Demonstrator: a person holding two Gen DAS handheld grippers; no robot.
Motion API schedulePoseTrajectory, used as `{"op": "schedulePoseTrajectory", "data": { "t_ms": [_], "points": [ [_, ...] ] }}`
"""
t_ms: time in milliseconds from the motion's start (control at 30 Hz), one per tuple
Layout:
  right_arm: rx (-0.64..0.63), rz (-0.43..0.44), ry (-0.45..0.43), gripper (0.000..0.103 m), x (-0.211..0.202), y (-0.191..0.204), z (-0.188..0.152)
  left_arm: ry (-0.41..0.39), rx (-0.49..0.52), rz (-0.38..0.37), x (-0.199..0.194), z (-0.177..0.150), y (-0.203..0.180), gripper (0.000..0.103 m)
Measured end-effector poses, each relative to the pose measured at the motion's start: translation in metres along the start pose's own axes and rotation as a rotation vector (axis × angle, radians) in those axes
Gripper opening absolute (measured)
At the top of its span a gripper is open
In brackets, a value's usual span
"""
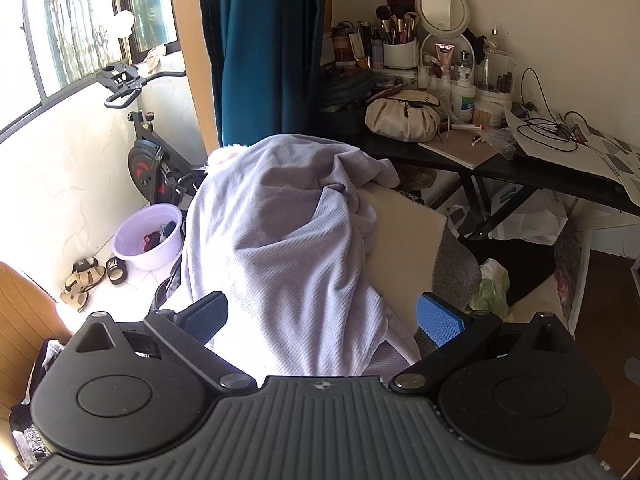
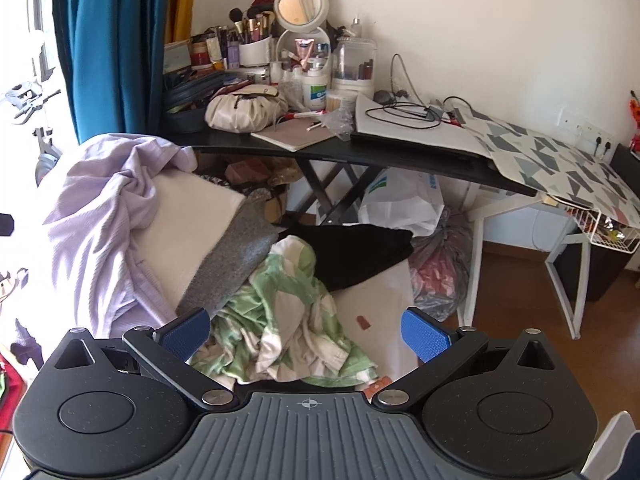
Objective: Fold clothes
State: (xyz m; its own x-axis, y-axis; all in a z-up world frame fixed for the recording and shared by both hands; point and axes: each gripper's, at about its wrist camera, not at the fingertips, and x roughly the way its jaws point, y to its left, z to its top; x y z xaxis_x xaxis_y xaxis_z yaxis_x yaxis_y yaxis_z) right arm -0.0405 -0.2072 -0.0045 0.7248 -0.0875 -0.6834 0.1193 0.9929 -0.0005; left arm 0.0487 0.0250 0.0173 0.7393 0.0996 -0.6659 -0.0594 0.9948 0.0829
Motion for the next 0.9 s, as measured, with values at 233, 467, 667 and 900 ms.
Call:
{"op": "schedulePoseTrajectory", "data": {
  "t_ms": [233, 467, 667, 900],
  "points": [
    [0.075, 0.021, 0.015, 0.102, 0.013, -0.042, -0.005, -0.011, -0.036, -0.023, -0.004, -0.001, 0.0, 0.102],
    [0.129, 0.047, 0.021, 0.102, 0.028, -0.081, -0.011, -0.039, -0.075, -0.017, -0.012, -0.007, -0.001, 0.102],
    [0.126, 0.062, 0.032, 0.102, 0.045, -0.101, -0.013, -0.019, -0.087, -0.028, -0.008, -0.016, -0.006, 0.102],
    [0.093, 0.08, 0.064, 0.102, 0.07, -0.108, -0.004, 0.029, -0.118, 0.004, 0.007, -0.031, -0.003, 0.102]
  ]
}}
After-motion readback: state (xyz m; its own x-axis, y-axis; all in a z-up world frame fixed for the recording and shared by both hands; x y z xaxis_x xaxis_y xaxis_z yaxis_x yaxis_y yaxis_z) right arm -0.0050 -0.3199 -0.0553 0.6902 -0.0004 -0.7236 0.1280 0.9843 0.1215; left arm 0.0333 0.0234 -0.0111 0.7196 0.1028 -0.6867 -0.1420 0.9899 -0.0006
